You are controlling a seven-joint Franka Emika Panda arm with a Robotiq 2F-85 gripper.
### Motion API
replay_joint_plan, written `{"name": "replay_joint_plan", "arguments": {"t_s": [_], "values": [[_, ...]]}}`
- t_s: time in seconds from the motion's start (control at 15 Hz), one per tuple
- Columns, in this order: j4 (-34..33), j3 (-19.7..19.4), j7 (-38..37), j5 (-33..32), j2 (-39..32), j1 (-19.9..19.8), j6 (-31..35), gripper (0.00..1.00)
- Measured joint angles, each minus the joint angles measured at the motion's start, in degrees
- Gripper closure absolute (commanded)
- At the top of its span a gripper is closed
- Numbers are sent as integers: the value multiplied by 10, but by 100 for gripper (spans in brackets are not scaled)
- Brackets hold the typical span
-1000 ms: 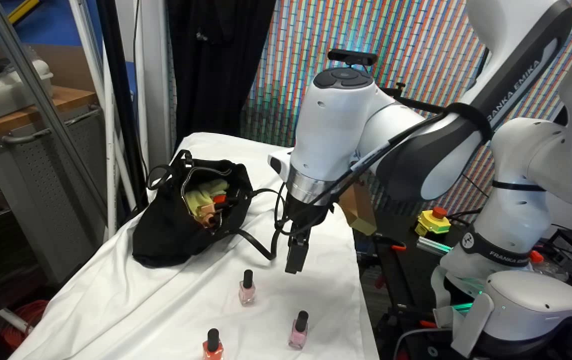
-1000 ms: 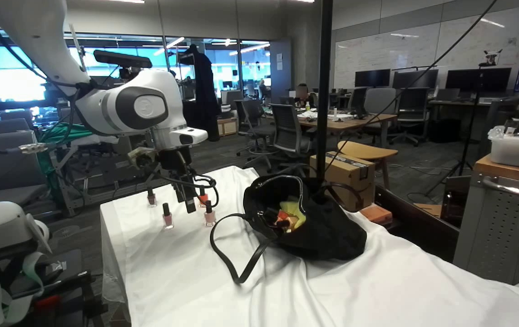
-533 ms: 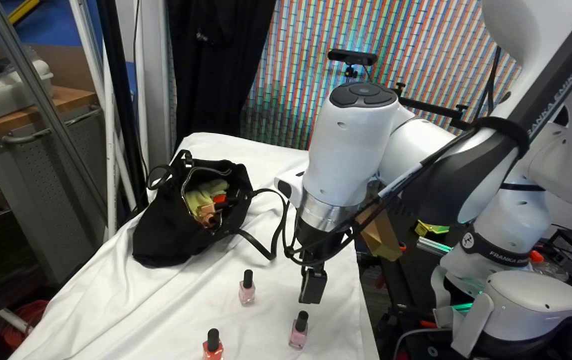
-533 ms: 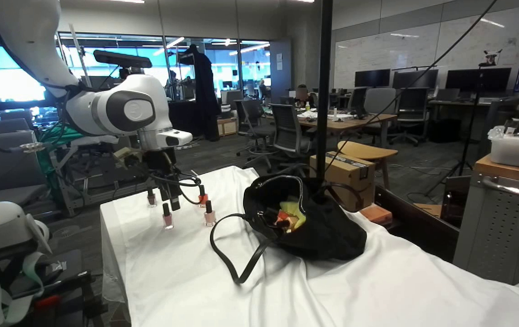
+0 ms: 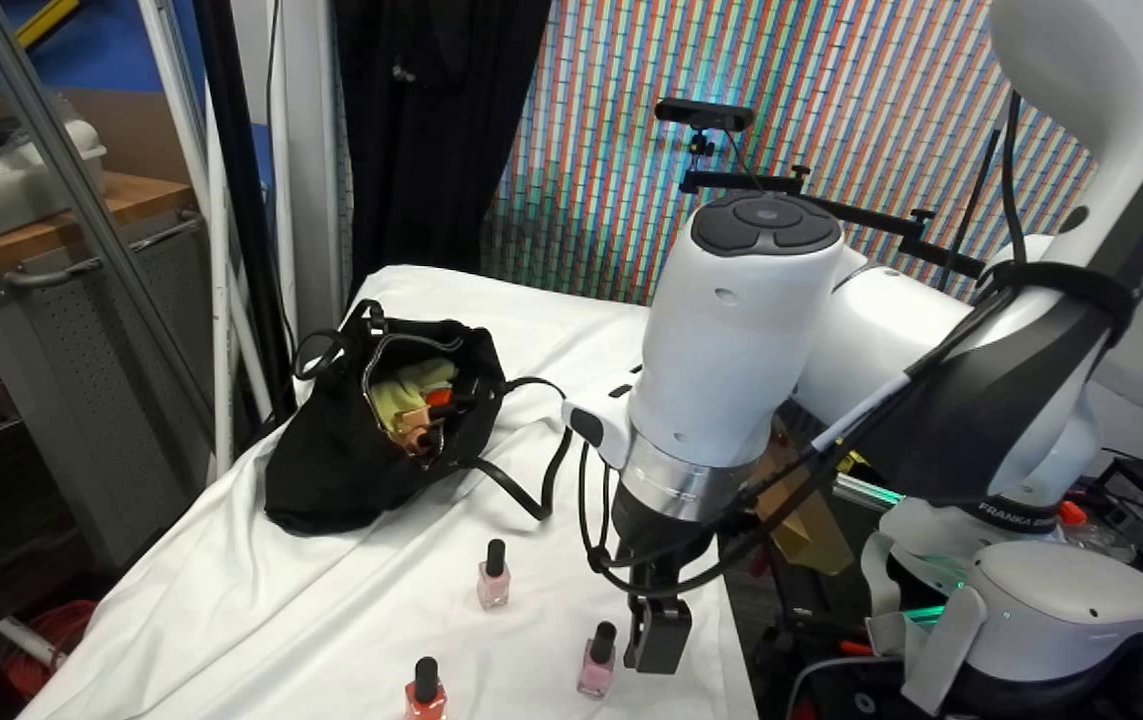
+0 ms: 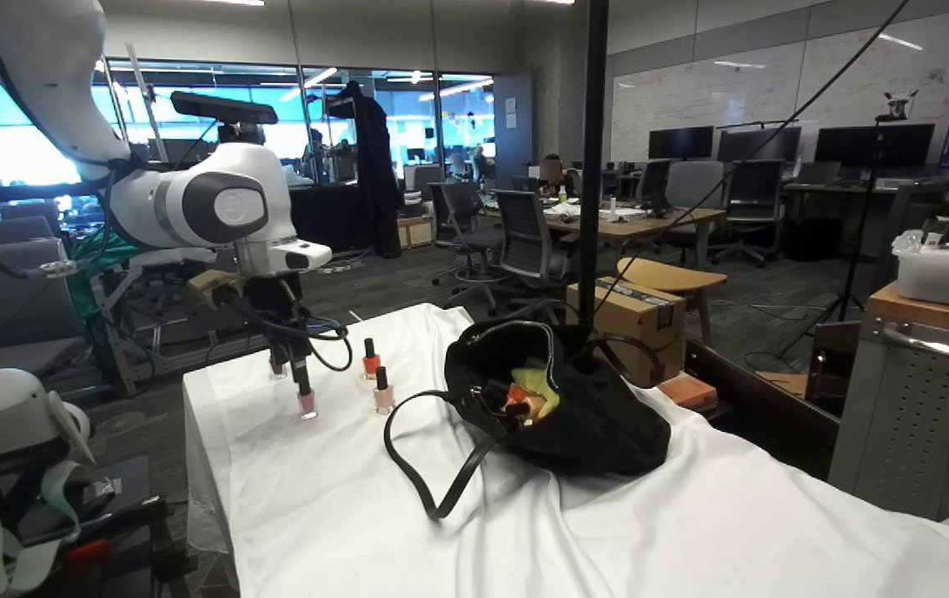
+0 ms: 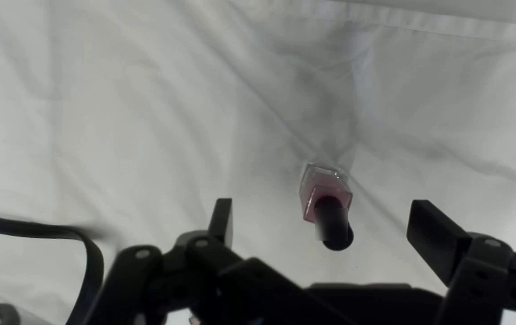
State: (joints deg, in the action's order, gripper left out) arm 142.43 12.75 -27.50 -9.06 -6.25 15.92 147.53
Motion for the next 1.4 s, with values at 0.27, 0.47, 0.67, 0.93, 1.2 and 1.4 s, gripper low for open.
{"name": "replay_joint_plan", "arguments": {"t_s": [0.27,0.47,0.67,0.93,1.2,1.4], "values": [[-5,8,0,11,-13,8,1,0],[-12,8,0,13,-29,12,3,0],[-23,7,-1,13,-49,14,7,0],[-37,0,-4,13,-76,15,29,0],[-45,-12,-4,13,-99,16,50,0],[-47,-23,-4,13,-109,16,59,0]]}}
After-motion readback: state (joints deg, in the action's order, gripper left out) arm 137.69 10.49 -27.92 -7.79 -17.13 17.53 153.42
